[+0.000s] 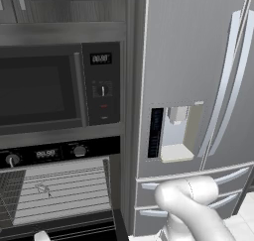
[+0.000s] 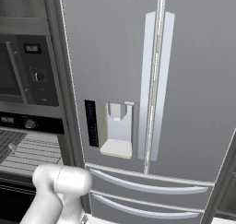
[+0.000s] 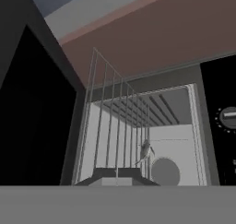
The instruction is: Take the fish from the oven and place it on the plate on the counter.
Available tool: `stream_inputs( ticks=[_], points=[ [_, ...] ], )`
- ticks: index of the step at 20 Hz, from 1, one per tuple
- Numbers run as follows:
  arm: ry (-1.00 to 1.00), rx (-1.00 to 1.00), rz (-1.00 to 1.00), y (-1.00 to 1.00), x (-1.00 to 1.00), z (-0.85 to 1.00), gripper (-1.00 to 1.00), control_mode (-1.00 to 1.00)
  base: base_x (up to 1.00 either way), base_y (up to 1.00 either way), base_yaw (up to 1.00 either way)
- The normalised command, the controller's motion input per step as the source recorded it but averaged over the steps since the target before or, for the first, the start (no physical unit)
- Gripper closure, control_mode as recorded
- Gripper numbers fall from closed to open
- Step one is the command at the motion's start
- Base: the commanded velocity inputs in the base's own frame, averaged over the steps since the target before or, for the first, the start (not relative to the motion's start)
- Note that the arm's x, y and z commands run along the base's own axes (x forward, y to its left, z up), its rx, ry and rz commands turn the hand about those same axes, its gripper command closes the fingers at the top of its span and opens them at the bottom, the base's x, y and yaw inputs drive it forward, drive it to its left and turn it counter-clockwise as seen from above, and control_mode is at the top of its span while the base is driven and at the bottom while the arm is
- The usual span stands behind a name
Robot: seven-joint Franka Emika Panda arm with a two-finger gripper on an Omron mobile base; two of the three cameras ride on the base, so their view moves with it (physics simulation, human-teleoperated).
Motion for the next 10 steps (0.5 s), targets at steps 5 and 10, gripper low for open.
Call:
stream_inputs(
  ticks=[5, 10],
  points=[
    [0.2, 0.0, -0.05, -0.04, 0.38, 0.72, 1.0, -1.0, 0.0, 0.0, 0.0],
    [0.36, 0.07, -0.24, -0.1, 0.55, 0.4, 1.0, -1.0, 0.0, 0.0, 0.0]
  ],
)
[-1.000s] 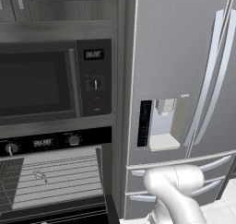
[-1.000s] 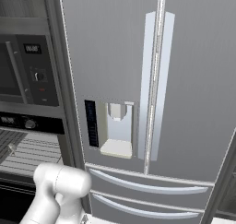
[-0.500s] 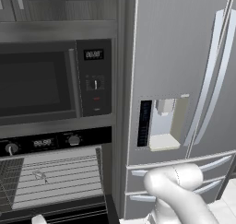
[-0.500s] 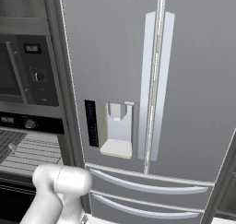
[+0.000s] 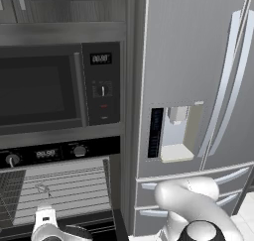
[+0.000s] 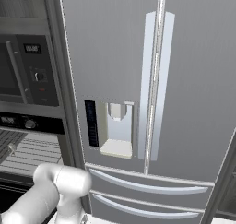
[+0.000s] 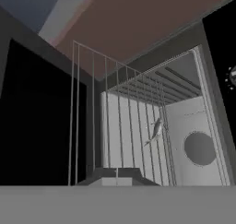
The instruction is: Take the fish from the oven and place it on the plate on the counter.
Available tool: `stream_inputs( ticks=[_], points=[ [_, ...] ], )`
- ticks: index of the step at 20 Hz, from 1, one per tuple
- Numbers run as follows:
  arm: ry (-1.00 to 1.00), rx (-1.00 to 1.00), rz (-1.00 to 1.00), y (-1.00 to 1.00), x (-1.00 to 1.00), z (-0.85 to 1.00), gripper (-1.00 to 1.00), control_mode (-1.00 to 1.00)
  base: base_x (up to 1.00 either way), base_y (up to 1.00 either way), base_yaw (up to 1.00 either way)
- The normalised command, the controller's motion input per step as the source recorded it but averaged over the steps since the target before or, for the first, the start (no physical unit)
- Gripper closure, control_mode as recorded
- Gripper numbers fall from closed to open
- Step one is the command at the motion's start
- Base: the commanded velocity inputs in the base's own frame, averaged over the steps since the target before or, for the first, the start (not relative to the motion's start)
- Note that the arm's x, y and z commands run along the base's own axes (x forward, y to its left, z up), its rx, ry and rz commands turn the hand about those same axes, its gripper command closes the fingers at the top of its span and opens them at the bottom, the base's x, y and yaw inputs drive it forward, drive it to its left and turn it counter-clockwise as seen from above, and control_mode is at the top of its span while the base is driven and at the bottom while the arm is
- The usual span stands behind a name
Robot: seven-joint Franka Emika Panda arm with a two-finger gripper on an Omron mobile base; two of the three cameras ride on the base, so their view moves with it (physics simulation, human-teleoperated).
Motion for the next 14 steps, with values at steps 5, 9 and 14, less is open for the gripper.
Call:
stream_inputs(
  ticks=[5, 9, 14],
  points=[
    [0.42, 0.13, -0.35, -0.16, 0.58, 0.18, 1.0, -1.0, 0.0, 0.0, 0.0],
    [0.5, 0.02, -0.26, 0.0, 0.48, 0.0, 1.0, -1.0, 0.0, 0.0, 0.0],
    [0.32, 0.0, -0.13, 0.06, 0.46, 0.0, 1.0, -1.0, 0.0, 0.0, 0.0]
  ],
)
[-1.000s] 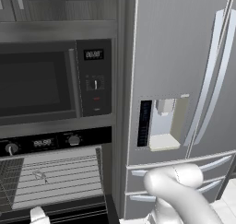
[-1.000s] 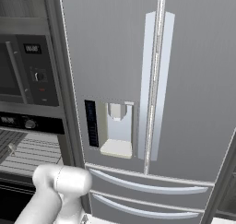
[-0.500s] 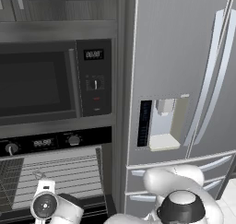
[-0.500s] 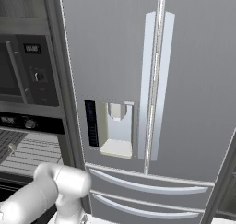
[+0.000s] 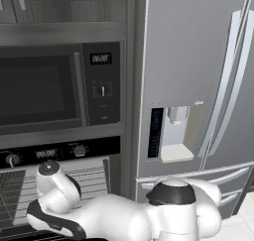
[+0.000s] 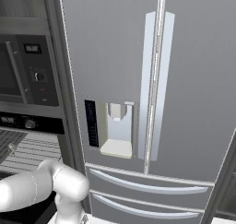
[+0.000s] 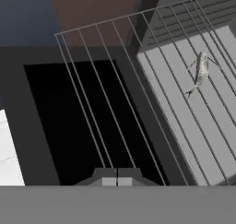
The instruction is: Take the fish from the oven and place it on the plate on the counter.
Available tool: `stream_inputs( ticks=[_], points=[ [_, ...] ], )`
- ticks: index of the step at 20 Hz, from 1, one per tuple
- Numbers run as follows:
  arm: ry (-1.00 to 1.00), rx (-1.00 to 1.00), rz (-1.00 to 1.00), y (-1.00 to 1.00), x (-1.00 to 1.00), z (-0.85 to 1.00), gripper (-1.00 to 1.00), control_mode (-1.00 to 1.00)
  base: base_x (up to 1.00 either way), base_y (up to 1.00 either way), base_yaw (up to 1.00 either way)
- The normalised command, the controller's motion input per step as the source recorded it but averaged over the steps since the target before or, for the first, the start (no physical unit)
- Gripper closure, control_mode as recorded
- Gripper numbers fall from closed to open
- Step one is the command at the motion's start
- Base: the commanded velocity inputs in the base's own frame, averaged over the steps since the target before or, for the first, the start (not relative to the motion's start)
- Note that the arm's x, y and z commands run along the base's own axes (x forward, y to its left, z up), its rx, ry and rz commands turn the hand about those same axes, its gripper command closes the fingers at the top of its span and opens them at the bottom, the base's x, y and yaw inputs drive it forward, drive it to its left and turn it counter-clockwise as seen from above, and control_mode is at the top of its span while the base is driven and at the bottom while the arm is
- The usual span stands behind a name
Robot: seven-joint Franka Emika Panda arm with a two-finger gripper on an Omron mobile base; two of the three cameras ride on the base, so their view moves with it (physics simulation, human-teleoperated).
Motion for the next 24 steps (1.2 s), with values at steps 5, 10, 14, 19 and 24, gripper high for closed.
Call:
stream_inputs(
  ticks=[5, 10, 14, 19, 24],
  points=[
    [0.14, 0.0, -0.1, 0.23, 0.14, -0.02, -1.0, -1.0, 0.0, 0.0, 0.0],
    [0.01, 0.0, -0.12, 0.08, 0.02, -0.02, -1.0, -1.0, 0.0, 0.0, 0.0],
    [-0.08, 0.0, -0.2, 0.0, 0.17, -0.23, -1.0, -1.0, 0.0, 0.0, 0.0],
    [-0.14, 0.0, -0.25, -0.04, 0.27, -0.37, -1.0, -1.0, 0.0, 0.0, 0.0],
    [-0.06, 0.02, -0.26, -0.05, 0.53, -0.27, -1.0, -1.0, 0.0, 0.0, 0.0]
  ],
)
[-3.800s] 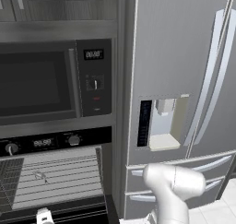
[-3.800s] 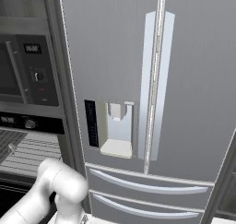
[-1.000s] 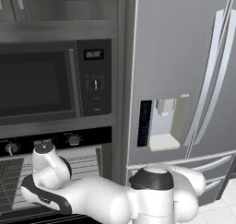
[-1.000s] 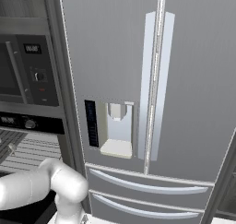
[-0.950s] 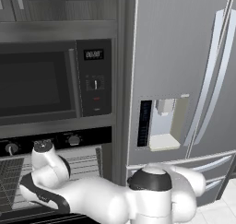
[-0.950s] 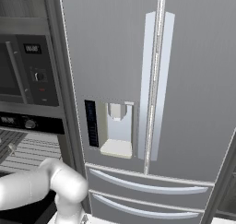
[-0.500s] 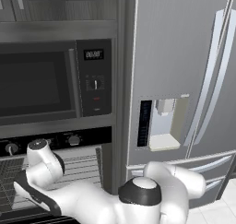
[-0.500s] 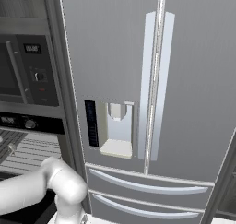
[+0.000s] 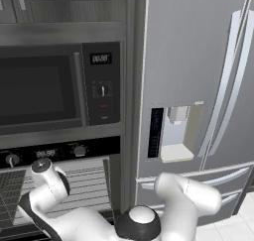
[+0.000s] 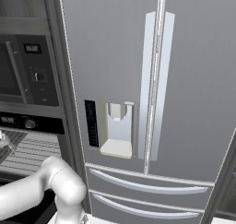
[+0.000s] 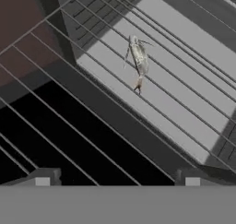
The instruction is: Take the fish from the oven and place it on the plate on the counter.
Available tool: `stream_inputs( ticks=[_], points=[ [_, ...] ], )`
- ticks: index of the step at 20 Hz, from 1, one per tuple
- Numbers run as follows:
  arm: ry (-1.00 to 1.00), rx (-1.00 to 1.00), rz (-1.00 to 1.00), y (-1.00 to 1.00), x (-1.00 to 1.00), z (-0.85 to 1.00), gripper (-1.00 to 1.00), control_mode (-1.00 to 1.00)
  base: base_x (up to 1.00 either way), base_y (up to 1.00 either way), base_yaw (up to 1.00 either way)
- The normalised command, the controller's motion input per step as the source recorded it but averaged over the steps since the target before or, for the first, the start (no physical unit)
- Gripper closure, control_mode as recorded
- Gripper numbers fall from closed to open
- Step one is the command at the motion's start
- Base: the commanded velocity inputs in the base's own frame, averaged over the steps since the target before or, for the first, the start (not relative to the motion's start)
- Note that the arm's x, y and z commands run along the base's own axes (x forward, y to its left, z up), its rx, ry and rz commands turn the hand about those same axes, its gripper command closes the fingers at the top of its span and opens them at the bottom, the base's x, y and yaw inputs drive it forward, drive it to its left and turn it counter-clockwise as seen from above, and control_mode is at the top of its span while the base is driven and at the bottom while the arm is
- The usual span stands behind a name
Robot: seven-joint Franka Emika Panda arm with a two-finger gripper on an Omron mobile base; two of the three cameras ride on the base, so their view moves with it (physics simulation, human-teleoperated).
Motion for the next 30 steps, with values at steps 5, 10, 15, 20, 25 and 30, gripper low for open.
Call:
stream_inputs(
  ticks=[5, 10, 15, 20, 25, 30],
  points=[
    [0.07, 0.06, -0.14, -0.15, 0.78, -0.17, -1.0, -1.0, 0.0, 0.0, 0.0],
    [0.03, 0.02, -0.01, 0.0, 0.59, -0.52, -1.0, -1.0, 0.0, 0.0, 0.0],
    [-0.13, 0.0, 0.0, 0.0, 0.23, -0.75, -1.0, -1.0, 0.0, 0.0, 0.0],
    [-0.12, 0.0, 0.0, 0.07, 0.29, -0.31, -1.0, -1.0, 0.0, 0.0, 0.0],
    [-0.02, 0.03, 0.0, 0.12, 0.13, -0.02, -1.0, -1.0, 0.0, 0.0, 0.0],
    [0.0, 0.09, 0.0, 0.14, 0.01, 0.0, -1.0, -1.0, 0.0, 0.0, 0.0]
  ],
)
